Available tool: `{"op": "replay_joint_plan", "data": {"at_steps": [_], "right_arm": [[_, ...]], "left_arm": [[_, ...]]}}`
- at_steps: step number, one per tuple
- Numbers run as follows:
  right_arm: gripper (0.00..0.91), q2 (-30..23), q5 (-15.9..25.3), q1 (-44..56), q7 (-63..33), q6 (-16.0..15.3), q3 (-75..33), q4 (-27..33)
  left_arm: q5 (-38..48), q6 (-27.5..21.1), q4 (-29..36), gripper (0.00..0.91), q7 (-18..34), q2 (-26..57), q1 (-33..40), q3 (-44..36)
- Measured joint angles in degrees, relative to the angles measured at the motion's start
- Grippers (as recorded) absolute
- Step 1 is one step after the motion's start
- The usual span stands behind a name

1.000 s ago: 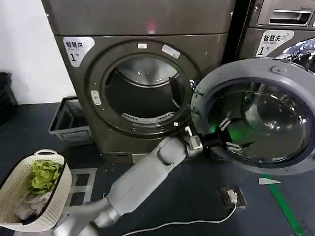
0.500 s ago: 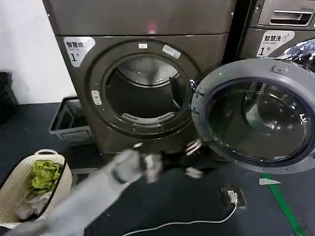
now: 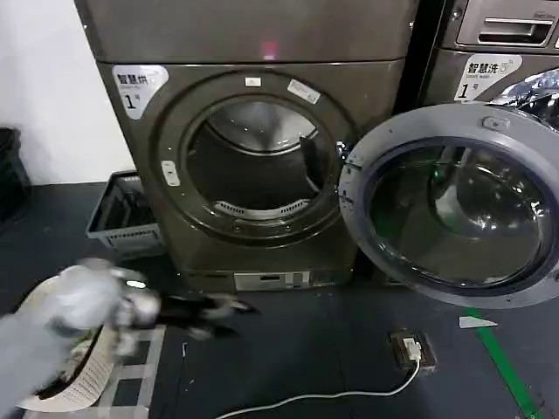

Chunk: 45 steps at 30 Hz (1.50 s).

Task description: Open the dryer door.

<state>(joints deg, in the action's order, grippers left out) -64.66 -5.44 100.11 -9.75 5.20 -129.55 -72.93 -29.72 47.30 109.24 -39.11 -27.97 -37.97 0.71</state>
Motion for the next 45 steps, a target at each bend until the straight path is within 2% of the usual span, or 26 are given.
{"op": "replay_joint_plan", "data": {"at_steps": [3,9,13,19,23,29,45], "right_arm": [[0.907,0.10,-0.16,-0.64,0.74,0.02,0.62,0.03],[0.907,-0.02,-1.27,-1.94,1.93,1.76,2.27,0.13],[0.907,0.02,-3.67,-2.93,2.69,2.69,3.45,-0.06],[0.907,0.10,-7.49,-3.98,3.67,3.14,4.94,0.35],[0.907,-0.46,-7.46,-4.52,4.89,4.88,5.73,0.19],[0.907,-0.29,-8.00,-4.84,4.60,4.91,6.08,0.13],[0.907,-0.85,-6.61,-4.69,4.53,6.04,6.07,0.37]], "left_arm": [[-7.43,0.00,-0.94,0.907,2.08,4.04,-5.70,9.61],[-19.31,0.00,-4.75,0.907,1.76,10.01,-17.85,26.17],[-26.94,0.02,-8.38,0.907,1.78,13.57,-22.97,30.81],[-35.05,-0.03,-12.95,0.907,2.00,17.76,-24.68,30.54],[-38.39,-0.04,-14.85,0.907,2.13,18.17,-25.21,26.49],[-36.23,-0.06,-16.08,0.907,1.89,18.22,-25.51,21.98],[-33.24,-0.11,-19.13,0.907,1.88,17.02,-25.32,20.92]]}}
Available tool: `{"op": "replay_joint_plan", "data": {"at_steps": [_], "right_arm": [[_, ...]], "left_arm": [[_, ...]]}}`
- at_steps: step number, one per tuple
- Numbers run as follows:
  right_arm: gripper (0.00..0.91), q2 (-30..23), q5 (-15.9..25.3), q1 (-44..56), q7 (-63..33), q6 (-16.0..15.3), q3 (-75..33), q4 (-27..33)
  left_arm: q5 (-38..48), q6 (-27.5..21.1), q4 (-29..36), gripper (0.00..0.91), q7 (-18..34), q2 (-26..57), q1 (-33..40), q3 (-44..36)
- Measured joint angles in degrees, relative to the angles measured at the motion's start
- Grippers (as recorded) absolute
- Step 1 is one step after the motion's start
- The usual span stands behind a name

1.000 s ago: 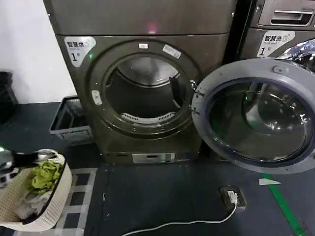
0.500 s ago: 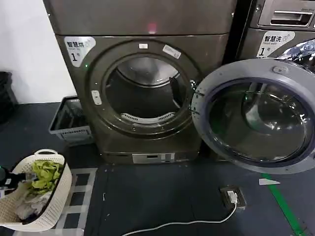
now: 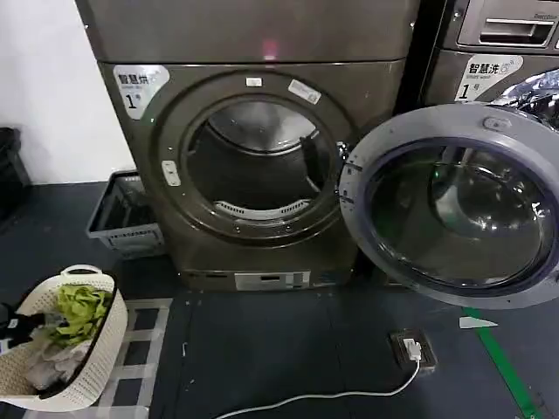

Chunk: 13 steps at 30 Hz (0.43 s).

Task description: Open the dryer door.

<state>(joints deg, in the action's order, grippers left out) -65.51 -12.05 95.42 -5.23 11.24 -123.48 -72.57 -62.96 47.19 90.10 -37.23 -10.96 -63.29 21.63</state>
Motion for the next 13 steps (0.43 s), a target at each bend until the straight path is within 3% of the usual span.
{"op": "replay_joint_plan", "data": {"at_steps": [13], "right_arm": [[0.907,-0.38,0.32,-0.15,0.16,0.47,0.30,0.13]], "left_arm": [[0.56,0.00,0.19,0.907,0.01,-0.59,-0.06,0.03]]}}
